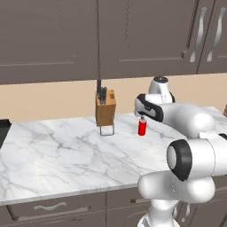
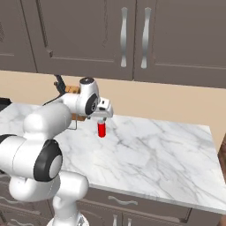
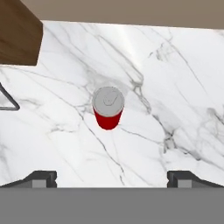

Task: Move the drinks to the dining counter.

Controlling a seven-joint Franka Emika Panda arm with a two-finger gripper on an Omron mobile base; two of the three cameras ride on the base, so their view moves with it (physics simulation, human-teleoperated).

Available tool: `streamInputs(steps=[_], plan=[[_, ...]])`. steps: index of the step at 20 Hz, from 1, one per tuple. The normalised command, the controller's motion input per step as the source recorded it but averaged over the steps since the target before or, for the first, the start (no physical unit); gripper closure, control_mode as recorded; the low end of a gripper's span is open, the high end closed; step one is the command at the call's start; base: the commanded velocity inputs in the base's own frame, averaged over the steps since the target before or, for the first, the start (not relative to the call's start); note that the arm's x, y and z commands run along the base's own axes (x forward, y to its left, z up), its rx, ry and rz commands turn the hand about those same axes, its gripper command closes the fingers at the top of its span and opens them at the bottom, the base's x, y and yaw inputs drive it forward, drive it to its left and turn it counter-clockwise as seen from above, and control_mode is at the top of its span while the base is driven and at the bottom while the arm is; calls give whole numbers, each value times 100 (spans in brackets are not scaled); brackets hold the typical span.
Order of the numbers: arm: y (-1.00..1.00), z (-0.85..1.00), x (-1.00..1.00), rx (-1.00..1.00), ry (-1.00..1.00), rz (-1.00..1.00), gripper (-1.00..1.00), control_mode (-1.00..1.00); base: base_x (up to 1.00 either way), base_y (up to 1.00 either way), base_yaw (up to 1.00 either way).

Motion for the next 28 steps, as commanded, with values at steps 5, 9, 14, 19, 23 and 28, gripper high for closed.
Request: streamInputs(steps=[5, 9, 14, 19, 23, 28], plan=[[3, -2, 21, 0, 0, 0, -100, -100, 0, 0, 0], [2, -14, 22, 0, 0, 0, -100, -100, 0, 0, 0], [1, -23, 18, 3, 0, 0, -100, -100, 0, 0, 0], [0, -14, 18, 3, 0, 0, -100, -100, 0, 0, 0], [0, -10, 16, 3, 0, 0, -100, -100, 0, 0, 0], [0, -14, 17, 2, 0, 0, -100, -100, 0, 0, 0]])
